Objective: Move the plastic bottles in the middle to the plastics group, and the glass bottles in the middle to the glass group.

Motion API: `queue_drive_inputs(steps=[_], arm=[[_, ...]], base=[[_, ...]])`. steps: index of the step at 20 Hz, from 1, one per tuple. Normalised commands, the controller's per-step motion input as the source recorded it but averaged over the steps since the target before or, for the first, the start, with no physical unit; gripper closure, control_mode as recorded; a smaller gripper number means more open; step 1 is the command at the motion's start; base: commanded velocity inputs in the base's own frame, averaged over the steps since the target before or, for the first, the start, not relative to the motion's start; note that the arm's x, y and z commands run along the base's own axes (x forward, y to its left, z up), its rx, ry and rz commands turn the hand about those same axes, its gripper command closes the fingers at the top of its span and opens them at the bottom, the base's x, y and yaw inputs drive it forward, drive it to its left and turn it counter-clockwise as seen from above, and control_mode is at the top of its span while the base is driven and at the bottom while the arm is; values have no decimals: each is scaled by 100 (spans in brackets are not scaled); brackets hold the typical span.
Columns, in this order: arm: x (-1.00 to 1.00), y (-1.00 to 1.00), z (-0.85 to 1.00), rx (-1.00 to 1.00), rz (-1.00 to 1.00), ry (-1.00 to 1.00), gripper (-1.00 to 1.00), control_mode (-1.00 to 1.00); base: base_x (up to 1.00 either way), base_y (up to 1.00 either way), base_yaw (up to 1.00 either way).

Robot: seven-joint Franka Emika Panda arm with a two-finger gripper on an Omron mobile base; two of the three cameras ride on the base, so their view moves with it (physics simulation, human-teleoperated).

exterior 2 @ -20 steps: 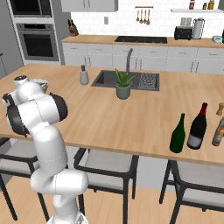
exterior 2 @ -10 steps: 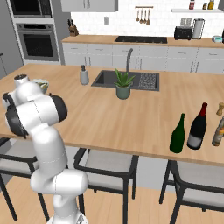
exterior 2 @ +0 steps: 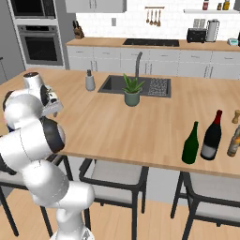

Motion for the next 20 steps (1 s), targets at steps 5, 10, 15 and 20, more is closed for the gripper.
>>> queue_drive_inputs(steps=[5,10,15,20], arm=[[-47,-100,21,4,-7,0,-100,-100],[-46,-100,25,7,-17,0,-100,-100],[-32,-100,32,5,-24,1,-100,-100],[-15,-66,39,0,-35,9,-100,-100]], base=[[0,0,0],[0,0,0],[0,0,0],[0,0,0]])
